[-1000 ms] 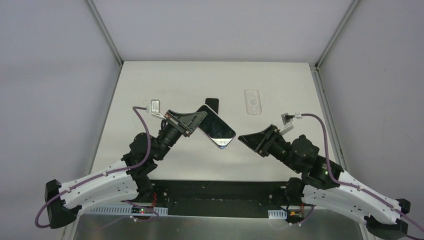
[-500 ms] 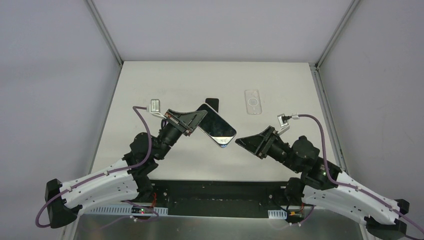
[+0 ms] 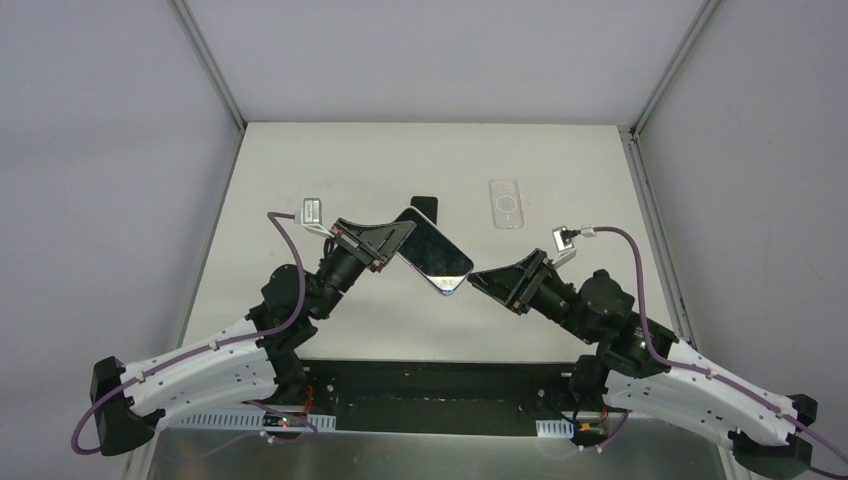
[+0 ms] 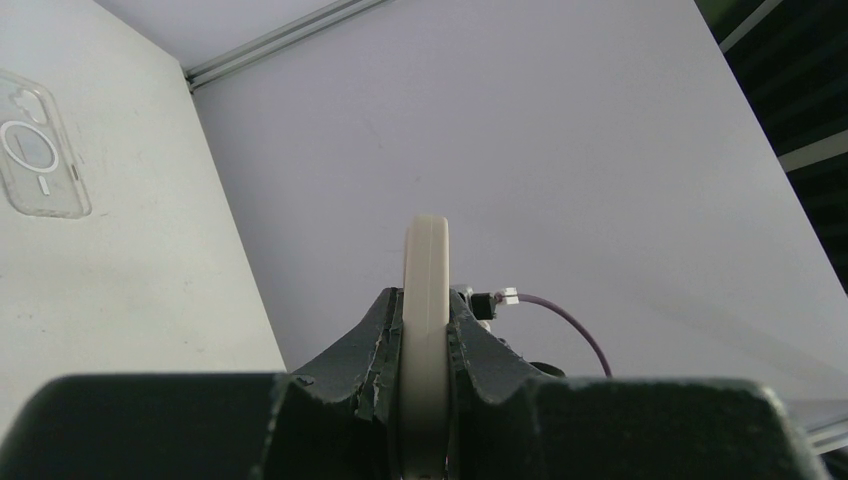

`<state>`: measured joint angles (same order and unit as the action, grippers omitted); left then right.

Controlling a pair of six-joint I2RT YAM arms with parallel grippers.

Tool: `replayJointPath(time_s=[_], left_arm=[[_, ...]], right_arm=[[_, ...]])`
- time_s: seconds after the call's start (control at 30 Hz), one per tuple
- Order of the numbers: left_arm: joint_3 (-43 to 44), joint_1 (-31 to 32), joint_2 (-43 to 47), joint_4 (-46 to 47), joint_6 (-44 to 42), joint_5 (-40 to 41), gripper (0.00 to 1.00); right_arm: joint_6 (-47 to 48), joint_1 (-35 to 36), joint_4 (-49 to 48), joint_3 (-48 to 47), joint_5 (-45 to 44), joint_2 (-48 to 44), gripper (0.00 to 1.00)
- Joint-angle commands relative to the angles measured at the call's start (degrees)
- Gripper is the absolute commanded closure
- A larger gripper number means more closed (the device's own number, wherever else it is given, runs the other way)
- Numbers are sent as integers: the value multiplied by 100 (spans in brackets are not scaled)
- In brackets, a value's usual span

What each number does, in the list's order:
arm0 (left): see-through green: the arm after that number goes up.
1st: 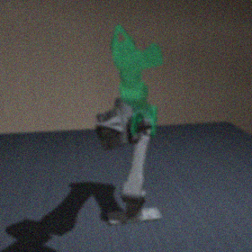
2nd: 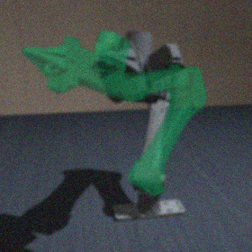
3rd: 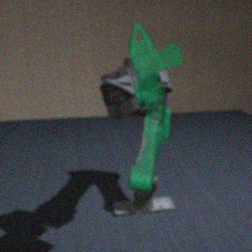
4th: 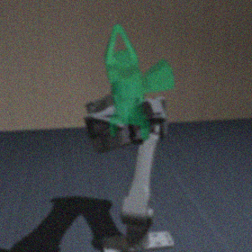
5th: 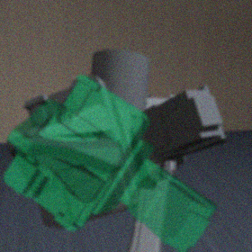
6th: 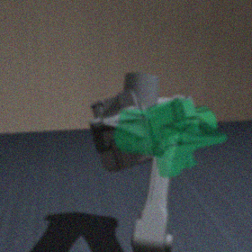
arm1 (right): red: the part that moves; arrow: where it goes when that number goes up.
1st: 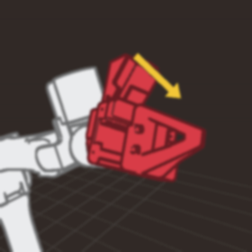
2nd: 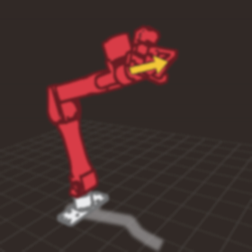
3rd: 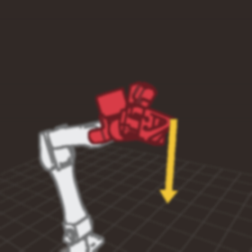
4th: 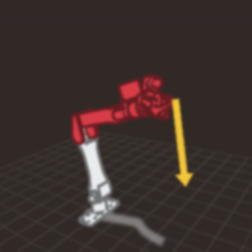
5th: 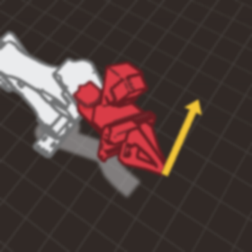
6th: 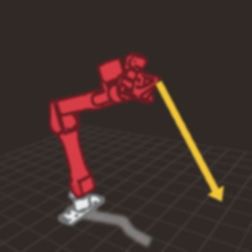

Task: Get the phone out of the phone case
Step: Remove the phone case from the phone.

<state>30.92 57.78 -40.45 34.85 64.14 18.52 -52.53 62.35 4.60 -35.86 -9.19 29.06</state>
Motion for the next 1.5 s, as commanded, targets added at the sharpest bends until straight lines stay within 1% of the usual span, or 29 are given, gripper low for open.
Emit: replayJointPath(time_s=[0.0,0.3,0.8,0.93,1.03,1.17,1.23,1.3,1.47], left_arm=[[281,6,55,712,221,-79,100],[289,5,40,712,257,-138,100],[374,6,-145,716,428,-374,100],[365,5,-241,716,522,-364,100],[334,8,-342,720,642,-317,100],[239,8,-591,748,1047,-207,100],[187,10,-694,772,1167,-193,100],[138,7,-762,786,1257,-178,100],[124,7,-961,803,1348,-325,100]], right_arm=[[-113,1,-328,33,-258,-89,51],[-234,-3,-328,115,-398,-11,54],[-387,-3,-433,149,-567,154,53],[-558,-7,-1036,361,-576,251,55],[-617,-12,-1501,463,-326,420,55],[-588,-44,-2431,711,138,552,55],[-575,-49,-2983,893,169,522,55],[-604,-71,-3339,1087,143,460,54],[-585,-148,-3329,1082,326,520,55]])
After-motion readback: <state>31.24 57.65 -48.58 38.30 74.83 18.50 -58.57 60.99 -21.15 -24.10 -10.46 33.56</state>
